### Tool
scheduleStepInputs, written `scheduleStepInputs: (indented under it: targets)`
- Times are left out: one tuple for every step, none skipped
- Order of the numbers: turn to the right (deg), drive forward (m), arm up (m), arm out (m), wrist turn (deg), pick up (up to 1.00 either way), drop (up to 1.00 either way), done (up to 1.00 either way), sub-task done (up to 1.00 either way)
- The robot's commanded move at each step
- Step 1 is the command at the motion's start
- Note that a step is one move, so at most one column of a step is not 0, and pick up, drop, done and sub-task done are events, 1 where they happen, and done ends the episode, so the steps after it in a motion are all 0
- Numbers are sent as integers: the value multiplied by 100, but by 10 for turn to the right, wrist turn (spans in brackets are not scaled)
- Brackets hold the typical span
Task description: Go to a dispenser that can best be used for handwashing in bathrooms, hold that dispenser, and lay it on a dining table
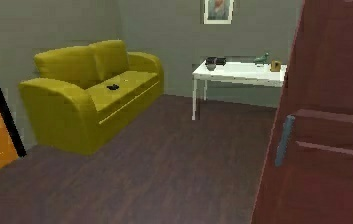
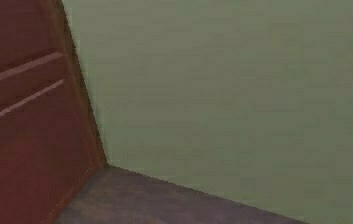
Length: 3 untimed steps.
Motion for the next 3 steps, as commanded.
scheduleStepInputs:
  targets:
    - [0, 80, 0, 0, 0, 0, 0, 0, 0]
    - [-90, 0, 0, 0, 0, 0, 0, 0, 0]
    - [0, 35, 0, 0, 0, 0, 0, 0, 0]
